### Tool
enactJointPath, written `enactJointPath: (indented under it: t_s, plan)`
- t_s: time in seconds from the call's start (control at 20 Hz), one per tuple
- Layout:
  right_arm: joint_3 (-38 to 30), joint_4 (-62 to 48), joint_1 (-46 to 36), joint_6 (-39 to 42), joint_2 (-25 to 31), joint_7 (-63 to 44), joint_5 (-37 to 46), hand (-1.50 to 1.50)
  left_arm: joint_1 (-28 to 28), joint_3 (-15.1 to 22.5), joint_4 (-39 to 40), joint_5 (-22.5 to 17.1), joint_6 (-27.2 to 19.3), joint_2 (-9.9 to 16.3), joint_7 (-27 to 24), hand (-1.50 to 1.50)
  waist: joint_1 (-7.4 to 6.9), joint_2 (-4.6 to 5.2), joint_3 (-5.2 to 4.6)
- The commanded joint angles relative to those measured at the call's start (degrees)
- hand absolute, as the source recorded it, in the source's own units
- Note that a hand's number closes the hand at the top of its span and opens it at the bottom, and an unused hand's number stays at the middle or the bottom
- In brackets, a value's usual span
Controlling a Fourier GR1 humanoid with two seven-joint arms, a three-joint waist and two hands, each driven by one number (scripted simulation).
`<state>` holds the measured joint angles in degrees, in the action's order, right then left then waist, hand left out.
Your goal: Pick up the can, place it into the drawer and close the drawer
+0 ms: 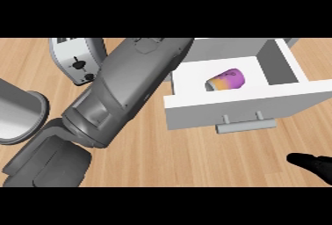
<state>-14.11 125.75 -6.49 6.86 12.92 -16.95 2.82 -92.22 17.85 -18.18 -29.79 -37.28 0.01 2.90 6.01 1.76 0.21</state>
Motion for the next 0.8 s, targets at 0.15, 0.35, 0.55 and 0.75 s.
enactJointPath:
  t_s: [0.15, 0.35, 0.55, 0.75]
  plan:
    - [5.09, -5.92, -7.57, 1.07, 5.17, 3.21, 11.02, -1.5, -0.11, -0.05, -1.14, -4.15, -0.59, -0.01, -1.58, -1.5, -0.98, 0.3, -0.06]
    - [10.14, -8.2, -6.78, 0.76, 6.22, 5.57, 20.04, -1.5, -1.58, -1.03, 0.14, -5.34, -0.77, -0.01, -1.89, -1.5, -1.46, 0.05, -0.07]
    - [14.74, -15.18, -9.05, -2.8, 5.92, 9.5, 29.72, -1.5, -1.35, -0.88, 0.65, -4.86, 0.43, -0.01, -3.4, -1.5, -3.58, -0.28, -0.09]
    - [18.47, -23.02, -12.36, -5.24, 4.52, 9.39, 35.92, -1.5, -0.82, -0.22, 0.69, -4.11, 0.27, -0.01, -3.43, -1.5, -5.06, -0.94, -0.15]
